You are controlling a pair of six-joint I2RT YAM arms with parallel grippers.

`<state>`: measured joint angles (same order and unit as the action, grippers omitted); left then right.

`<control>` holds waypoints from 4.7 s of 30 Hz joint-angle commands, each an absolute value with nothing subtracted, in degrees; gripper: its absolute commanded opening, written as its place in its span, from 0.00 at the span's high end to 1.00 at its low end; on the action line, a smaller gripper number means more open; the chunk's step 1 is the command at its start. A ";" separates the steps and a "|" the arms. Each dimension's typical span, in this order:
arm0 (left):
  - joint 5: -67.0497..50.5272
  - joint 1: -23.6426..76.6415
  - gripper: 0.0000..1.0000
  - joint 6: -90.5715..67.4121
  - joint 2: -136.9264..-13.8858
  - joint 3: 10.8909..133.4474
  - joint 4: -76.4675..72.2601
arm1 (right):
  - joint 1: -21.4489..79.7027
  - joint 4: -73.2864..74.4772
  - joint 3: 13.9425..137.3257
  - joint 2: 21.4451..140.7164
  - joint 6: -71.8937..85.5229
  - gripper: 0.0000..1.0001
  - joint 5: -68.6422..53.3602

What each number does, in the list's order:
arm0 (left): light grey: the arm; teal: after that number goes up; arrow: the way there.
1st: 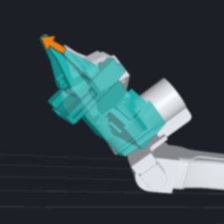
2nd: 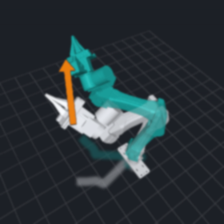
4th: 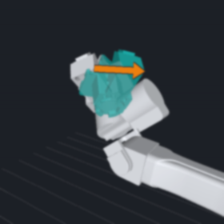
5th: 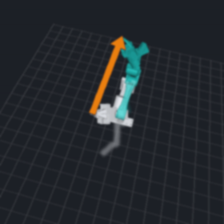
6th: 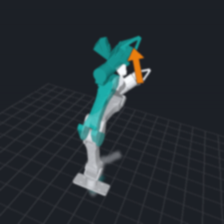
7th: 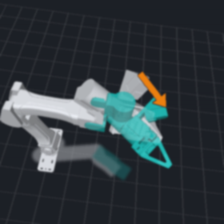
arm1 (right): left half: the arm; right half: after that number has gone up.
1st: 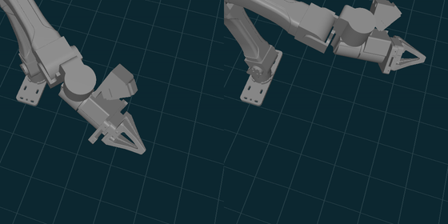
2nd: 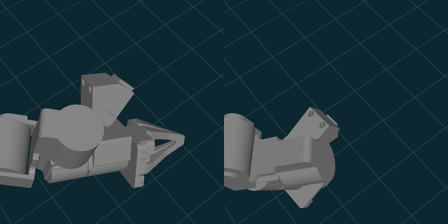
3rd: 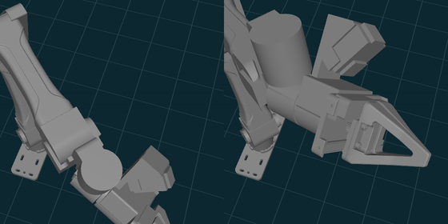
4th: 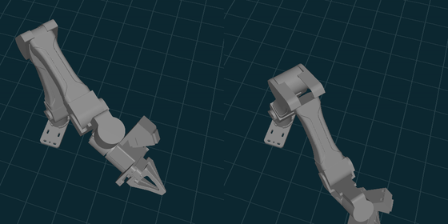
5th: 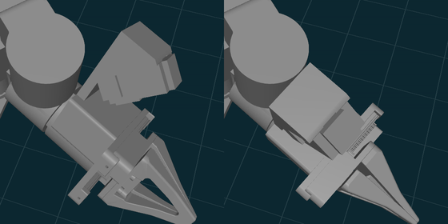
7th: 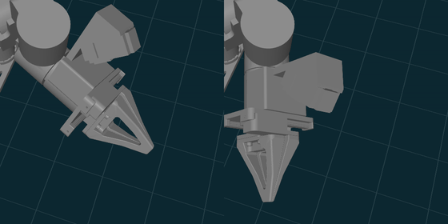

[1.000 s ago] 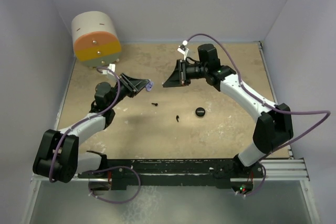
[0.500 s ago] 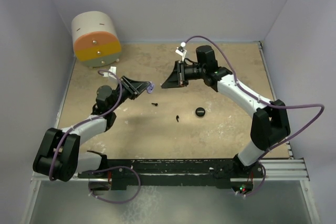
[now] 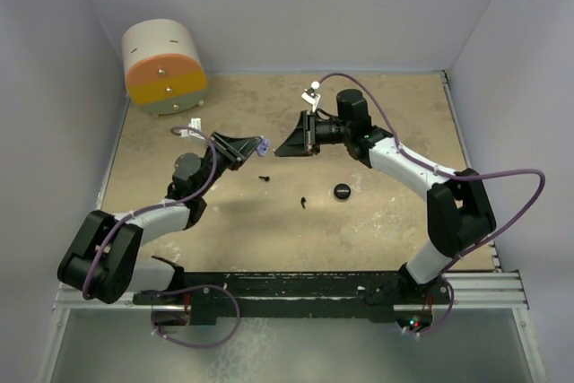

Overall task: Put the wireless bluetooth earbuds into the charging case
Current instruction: Place the earbud in the charging case.

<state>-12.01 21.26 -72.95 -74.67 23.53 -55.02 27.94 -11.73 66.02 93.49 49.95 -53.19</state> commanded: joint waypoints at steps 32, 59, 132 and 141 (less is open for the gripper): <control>-8.38 25.58 1.00 -76.46 -76.90 22.72 -67.68 | 27.68 -20.63 65.16 95.80 53.59 1.00 -56.42; -8.50 26.37 1.00 -74.73 -73.79 20.75 -68.38 | 27.50 -23.19 64.83 95.92 55.90 1.00 -57.12; -11.70 28.78 1.00 -70.17 -77.48 19.87 -80.64 | 26.63 -27.34 60.63 96.04 66.40 0.98 -56.51; -11.61 28.92 1.00 -68.64 -76.86 19.21 -81.93 | 26.54 -28.12 60.84 97.20 67.46 0.97 -56.56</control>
